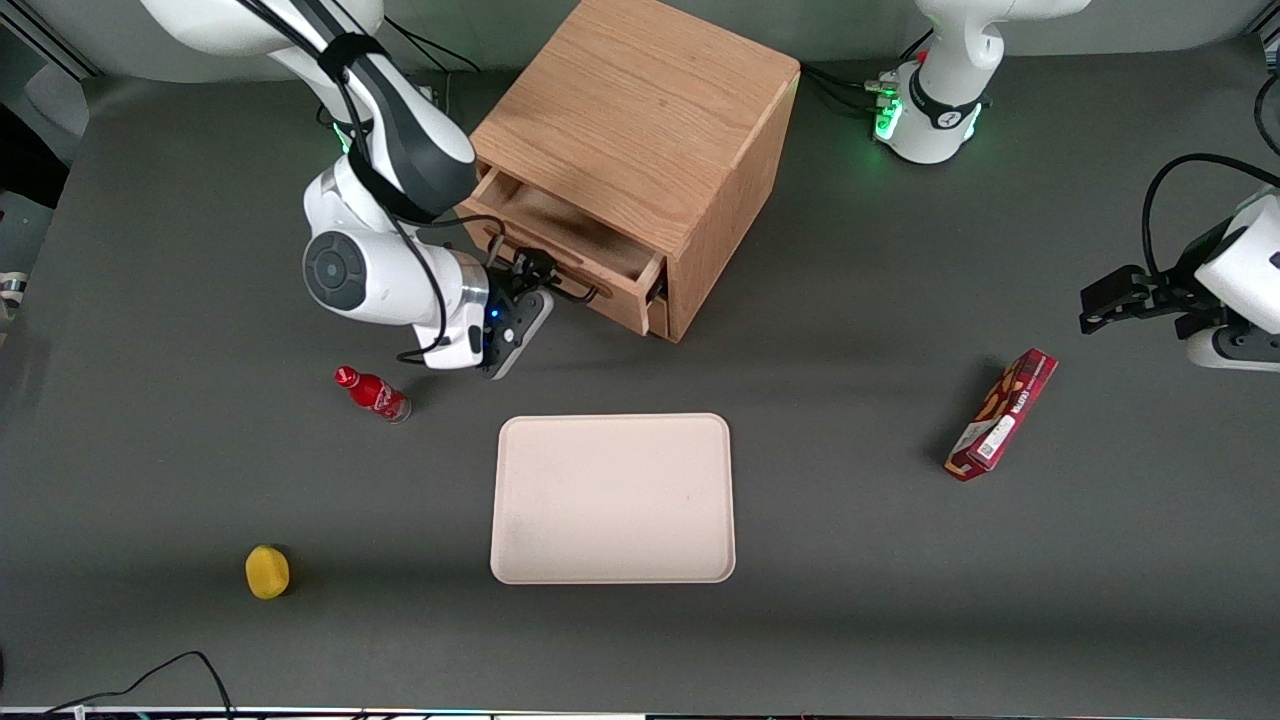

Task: Open upper drawer
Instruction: 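Pull the handle outward with the right gripper, sliding the drawer open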

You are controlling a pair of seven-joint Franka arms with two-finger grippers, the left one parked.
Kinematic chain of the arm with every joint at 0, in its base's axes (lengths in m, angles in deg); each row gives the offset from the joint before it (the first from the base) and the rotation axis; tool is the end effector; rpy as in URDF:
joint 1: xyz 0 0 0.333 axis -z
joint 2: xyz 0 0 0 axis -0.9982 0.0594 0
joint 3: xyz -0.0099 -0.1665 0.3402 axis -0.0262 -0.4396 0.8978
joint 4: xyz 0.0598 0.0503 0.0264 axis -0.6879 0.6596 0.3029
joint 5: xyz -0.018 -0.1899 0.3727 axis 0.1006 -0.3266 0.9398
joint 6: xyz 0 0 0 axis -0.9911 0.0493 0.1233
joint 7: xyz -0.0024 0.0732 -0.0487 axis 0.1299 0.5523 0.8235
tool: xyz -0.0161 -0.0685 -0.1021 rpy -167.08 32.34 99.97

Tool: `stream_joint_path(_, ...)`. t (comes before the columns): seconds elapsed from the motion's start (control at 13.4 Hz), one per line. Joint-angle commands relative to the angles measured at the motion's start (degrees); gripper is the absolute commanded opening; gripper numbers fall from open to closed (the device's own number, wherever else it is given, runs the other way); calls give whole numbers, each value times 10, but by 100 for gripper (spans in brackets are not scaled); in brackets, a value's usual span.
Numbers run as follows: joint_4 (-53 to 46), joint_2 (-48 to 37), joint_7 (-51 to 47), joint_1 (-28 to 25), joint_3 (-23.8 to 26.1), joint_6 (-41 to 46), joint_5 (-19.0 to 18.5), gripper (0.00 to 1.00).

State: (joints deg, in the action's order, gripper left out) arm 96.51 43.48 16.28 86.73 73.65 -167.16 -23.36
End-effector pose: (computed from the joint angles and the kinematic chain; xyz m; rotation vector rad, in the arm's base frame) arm 0.5583 0.3231 0.4039 -2.5171 -1.0179 0.2157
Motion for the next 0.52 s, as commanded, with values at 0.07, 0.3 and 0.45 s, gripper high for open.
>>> stream_joint_path(0.07, -34, 25, 10, -1, -7, 15, -30, 100)
stream_joint_path(0.3, -48, 33, 12, 1, -11, 19, -56, 100)
stream_joint_path(0.45, -63, 34, 32, 1, -21, 42, -57, 100)
